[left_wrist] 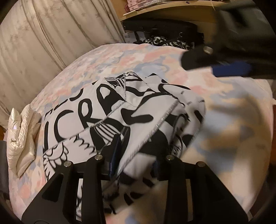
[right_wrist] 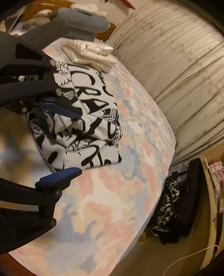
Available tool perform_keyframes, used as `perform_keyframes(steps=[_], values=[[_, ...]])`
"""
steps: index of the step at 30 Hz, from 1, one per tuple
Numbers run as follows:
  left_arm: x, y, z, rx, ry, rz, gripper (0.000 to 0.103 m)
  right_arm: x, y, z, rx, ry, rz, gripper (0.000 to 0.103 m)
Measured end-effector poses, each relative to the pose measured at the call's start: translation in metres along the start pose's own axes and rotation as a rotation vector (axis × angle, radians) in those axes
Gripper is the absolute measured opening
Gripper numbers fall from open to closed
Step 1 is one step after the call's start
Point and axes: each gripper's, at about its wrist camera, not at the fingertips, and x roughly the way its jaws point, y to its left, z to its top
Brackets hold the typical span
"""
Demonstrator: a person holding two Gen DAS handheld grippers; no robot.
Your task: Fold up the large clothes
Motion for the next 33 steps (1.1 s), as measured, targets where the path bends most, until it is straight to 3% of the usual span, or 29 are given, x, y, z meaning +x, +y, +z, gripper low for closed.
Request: perform_keyframes(steps=[3, 7, 13, 18, 24, 27, 33], values=[[-0.018, 0.006, -0.009, -0.012, 0.012, -0.060, 0.036, -0.002, 0.004, 0.004, 0.000, 0.019, 0.024, 0.060], [-0.054, 0.037, -0.022, -0.092, 0.043, -0.213, 0.047, 0.005, 0.007, 0.010, 0.025, 0.068, 0.094, 0.060], [-0.077, 0.114, -0.034, -0.254, 0.053, -0.266, 0.058, 0.034, 0.008, 0.020, 0.050, 0.160, 0.149, 0.060], [-0.058, 0.185, -0.044, -0.412, 0.069, -0.231, 0.058, 0.078, 0.005, 0.020, 0.083, 0.273, 0.181, 0.060], [-0.008, 0.252, -0.064, -0.610, 0.126, -0.294, 0.049, 0.125, 0.003, 0.024, 0.081, 0.361, 0.204, 0.060], [0.015, 0.270, -0.076, -0.708, 0.128, -0.406, 0.049, 0.143, 0.005, 0.028, 0.059, 0.364, 0.213, 0.060], [0.041, 0.269, -0.077, -0.716, 0.121, -0.438, 0.049, 0.181, 0.014, 0.034, 0.019, 0.366, 0.205, 0.038]])
